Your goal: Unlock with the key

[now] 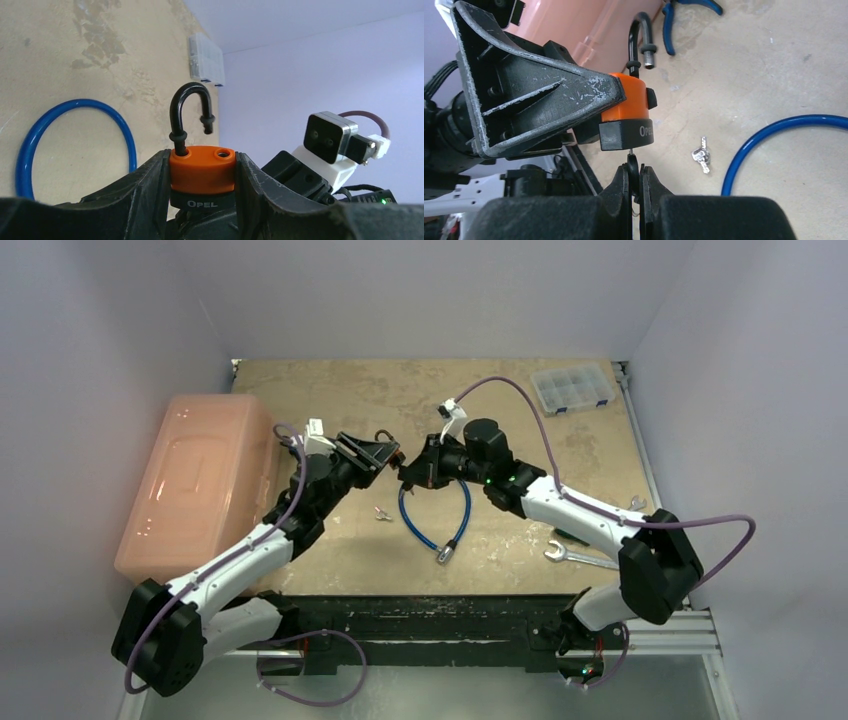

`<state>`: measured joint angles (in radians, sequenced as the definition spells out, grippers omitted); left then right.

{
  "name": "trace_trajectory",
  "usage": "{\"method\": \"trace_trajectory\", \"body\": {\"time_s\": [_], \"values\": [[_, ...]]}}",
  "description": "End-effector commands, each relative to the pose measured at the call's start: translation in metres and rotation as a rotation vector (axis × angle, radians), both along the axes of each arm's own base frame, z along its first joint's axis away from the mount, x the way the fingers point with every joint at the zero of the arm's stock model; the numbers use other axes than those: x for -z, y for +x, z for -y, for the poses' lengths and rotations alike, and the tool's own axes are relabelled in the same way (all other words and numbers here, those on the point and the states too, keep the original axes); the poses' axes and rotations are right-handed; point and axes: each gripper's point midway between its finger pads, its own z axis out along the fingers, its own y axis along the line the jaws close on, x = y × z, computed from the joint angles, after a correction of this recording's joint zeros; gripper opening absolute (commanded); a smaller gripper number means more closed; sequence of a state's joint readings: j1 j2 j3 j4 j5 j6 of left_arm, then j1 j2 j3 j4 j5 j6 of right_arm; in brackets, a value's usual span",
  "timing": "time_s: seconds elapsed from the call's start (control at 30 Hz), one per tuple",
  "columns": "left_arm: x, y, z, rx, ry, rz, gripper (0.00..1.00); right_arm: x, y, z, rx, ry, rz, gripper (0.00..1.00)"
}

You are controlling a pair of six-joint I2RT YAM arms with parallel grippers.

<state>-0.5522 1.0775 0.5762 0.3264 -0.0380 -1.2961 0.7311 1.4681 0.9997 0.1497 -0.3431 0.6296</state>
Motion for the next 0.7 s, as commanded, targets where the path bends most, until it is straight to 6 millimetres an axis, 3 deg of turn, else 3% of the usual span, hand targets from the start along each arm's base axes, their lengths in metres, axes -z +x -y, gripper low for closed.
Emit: {"method": "trace_trajectory", "body": {"time_s": [0.0,0.43,0.67], "values": [[-0.031,-0.059,0.047,0.349,-0.064,0.107,0.00,-0.113,0.002,-0.016,-0.045,0.311,0.236,0.00],[-0.047,-0.062,0.046,0.352,-0.092,0.182,0.00,-0.125,-0.014,-0.017,-0.120,0.378,0.222,0.00],[-0.057,-0.061,0.043,0.334,-0.106,0.228,0.00,-0.122,-0.028,-0.019,-0.208,0.384,0.224,0.00]]}}
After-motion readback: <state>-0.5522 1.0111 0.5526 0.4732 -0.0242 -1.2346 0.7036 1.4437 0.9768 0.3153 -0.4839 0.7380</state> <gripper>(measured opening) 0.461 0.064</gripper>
